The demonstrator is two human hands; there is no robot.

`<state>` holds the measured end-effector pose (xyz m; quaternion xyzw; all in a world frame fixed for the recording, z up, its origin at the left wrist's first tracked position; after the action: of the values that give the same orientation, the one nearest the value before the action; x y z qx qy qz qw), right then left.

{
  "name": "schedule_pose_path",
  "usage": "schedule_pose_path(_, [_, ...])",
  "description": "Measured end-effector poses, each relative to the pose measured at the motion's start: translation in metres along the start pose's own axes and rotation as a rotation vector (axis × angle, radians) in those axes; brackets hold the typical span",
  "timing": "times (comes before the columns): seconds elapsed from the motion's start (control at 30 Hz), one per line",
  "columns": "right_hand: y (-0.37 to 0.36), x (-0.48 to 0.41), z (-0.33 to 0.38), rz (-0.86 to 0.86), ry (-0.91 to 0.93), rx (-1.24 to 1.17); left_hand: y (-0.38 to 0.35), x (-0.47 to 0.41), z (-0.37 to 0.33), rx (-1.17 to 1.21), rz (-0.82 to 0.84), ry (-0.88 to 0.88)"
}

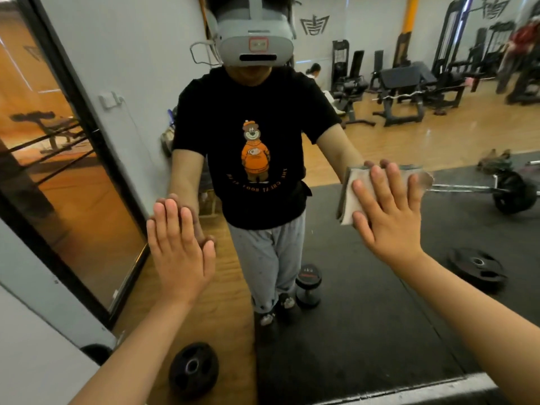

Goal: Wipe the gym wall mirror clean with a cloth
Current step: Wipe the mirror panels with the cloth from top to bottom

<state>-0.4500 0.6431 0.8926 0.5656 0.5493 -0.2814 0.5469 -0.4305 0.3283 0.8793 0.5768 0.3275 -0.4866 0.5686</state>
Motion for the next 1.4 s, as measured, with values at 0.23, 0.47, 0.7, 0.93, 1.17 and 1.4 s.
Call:
schedule_pose_path(0.23, [-0.019, 0.035, 0.029, 0.019, -0.026, -0.042, 0.000, 0.003, 0.000, 0.033, -0.031, -0.017])
schedule_pose_path(0.47, [-0.055, 0.134, 0.068, 0.131, 0.260, 0.041, 0.001, 0.003, 0.000, 0.049, -0.099, -0.016])
schedule_pose_path(0.7, [-0.047, 0.126, 0.066, 0.203, 0.469, -0.030, -0.003, 0.003, 0.002, 0.012, -0.109, 0.008])
schedule_pose_path(0.93, [-0.013, -0.011, 0.063, 0.083, 0.408, -0.317, 0.002, -0.001, -0.004, -0.052, -0.036, -0.008])
schedule_pose_path(1.17, [0.018, -0.096, 0.068, -0.030, 0.445, -0.195, 0.009, -0.005, -0.009, -0.267, 0.141, 0.046])
schedule_pose_path(1.4, [0.010, -0.084, 0.077, -0.067, 0.457, -0.024, 0.002, 0.004, 0.000, -0.299, 0.208, 0.080])
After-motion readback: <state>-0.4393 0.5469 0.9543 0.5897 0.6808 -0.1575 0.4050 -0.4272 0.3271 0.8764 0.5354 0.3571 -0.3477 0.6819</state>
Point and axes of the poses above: each hand's wrist, its own x-axis away from the middle knuckle, its own y-axis out of the back of the hand, z = x × y, the point moved 10 cm from there along -x, towards the middle knuckle, and after that the axes turned 1 degree about -x, right-handed, at the moved point
